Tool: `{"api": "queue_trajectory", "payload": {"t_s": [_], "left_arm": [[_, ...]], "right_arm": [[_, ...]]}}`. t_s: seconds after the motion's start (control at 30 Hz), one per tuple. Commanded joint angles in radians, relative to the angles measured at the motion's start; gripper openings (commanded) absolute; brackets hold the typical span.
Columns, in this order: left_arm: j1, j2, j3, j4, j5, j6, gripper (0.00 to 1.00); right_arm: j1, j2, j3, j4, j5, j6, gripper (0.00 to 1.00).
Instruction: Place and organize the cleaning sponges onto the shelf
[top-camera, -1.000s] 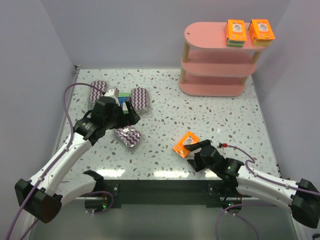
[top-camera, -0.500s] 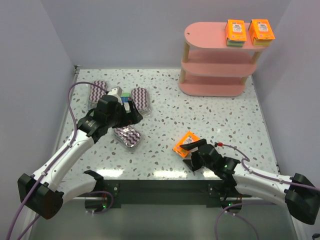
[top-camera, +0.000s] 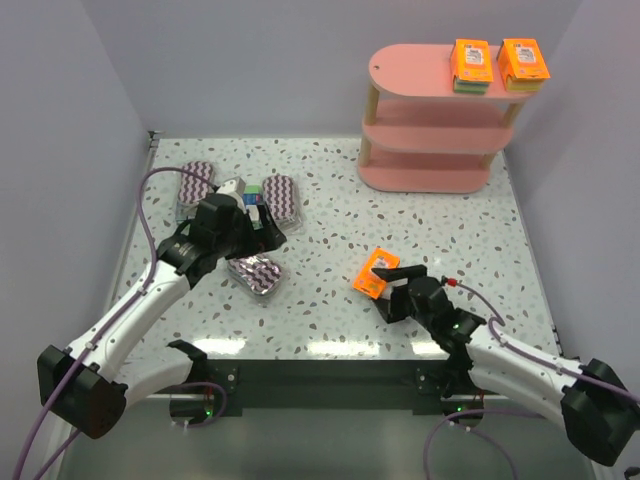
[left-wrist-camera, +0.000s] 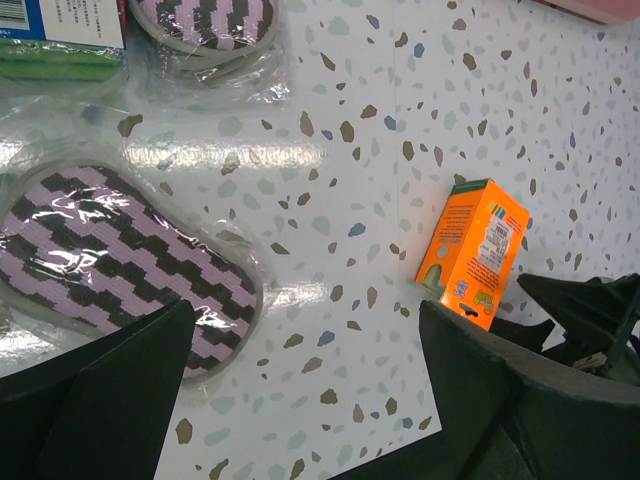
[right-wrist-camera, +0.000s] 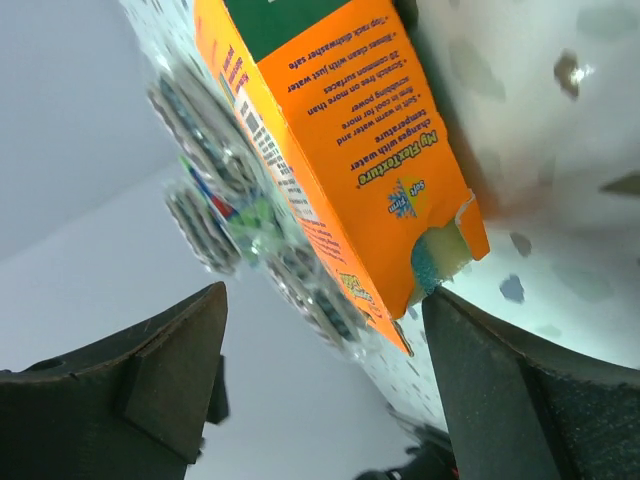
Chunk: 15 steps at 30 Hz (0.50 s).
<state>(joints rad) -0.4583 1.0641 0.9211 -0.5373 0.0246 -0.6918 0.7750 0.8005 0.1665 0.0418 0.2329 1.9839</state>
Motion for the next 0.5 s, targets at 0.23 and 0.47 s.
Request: {"api": "queue_trajectory", "payload": {"t_s": [0.23,0.47], "left_arm": [[0.003,0.013,0.002,0.065,0.029,0.003,1.00],[0.004,0.013,0.001,0.065,0.024,0.011,1.00]], "right_arm": [[-0.376,0.112,0.122,0.000,-0.163,-0.136,0.78],[-0.552,0.304,0.264,0.003,-0.354,-0.353,0.62]]}}
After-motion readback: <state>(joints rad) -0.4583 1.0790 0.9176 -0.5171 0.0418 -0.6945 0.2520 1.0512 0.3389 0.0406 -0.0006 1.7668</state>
